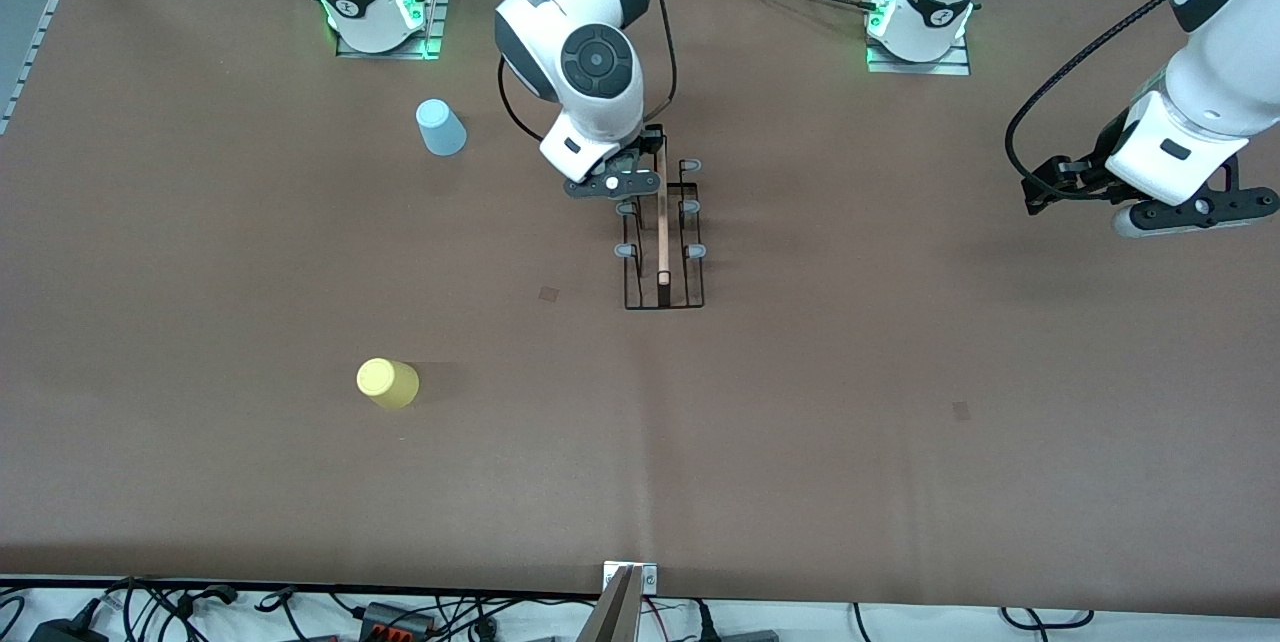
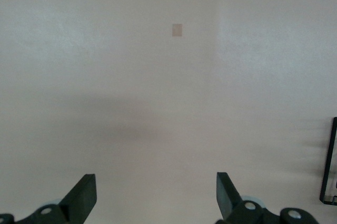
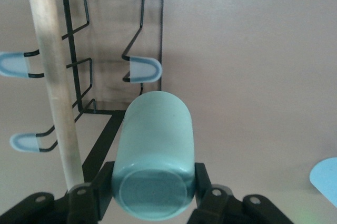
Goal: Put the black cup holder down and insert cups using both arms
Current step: 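Carry the blue cup to the rack and lower it onto a peg, then open the right gripper and release the blue cup on the rack, then move the right gripper over to the yellow cup, then close the right gripper around the yellow cup and lift it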
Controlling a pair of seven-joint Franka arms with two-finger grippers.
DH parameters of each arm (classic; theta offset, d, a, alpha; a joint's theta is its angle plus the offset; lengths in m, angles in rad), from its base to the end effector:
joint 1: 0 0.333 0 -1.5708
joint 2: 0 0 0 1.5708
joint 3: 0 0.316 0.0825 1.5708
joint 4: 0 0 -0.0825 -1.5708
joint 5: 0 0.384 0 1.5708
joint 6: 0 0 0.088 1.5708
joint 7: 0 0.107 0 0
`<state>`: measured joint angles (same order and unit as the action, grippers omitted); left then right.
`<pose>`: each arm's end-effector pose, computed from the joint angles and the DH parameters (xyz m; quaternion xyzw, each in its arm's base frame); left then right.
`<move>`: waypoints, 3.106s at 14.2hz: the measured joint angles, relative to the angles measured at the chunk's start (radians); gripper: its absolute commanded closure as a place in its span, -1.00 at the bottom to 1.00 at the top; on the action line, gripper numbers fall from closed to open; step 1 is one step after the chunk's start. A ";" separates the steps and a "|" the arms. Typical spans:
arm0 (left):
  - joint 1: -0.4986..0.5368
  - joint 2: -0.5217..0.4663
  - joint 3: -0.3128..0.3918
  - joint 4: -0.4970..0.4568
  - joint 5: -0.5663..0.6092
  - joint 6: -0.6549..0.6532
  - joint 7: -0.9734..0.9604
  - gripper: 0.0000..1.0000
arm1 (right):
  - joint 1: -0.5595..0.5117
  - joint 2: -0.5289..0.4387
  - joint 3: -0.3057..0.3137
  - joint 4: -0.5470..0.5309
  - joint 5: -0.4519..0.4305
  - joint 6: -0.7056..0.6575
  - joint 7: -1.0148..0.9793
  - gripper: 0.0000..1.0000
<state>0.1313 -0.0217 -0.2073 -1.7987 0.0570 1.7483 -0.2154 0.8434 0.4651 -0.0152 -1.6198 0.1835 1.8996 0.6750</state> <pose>0.5521 -0.0378 0.5433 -0.9974 -0.0642 0.0100 0.0320 0.4342 0.4943 0.3411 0.9918 0.0390 -0.1220 0.0043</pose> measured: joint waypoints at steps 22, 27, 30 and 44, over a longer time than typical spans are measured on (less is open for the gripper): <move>0.000 0.000 0.000 0.000 0.000 0.000 0.002 -1.00 | -0.385 0.149 -0.211 0.162 -0.097 0.133 -0.076 -1.00; 0.000 0.000 0.001 0.000 0.000 0.000 0.002 -1.00 | -0.483 0.243 -0.206 0.180 -0.097 0.333 -0.271 -1.00; 0.000 0.000 0.001 0.000 0.000 0.000 0.002 -1.00 | -0.489 0.274 -0.198 0.195 -0.097 0.343 -0.304 -1.00; 0.000 0.000 0.001 0.000 0.000 0.000 0.002 -1.00 | -0.500 0.321 -0.183 0.196 -0.093 0.324 -0.460 -1.00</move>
<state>0.1316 -0.0217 -0.2067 -1.7990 0.0570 1.7482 -0.2130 0.3433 0.7858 -0.1984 -1.4239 0.0907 2.2236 0.2149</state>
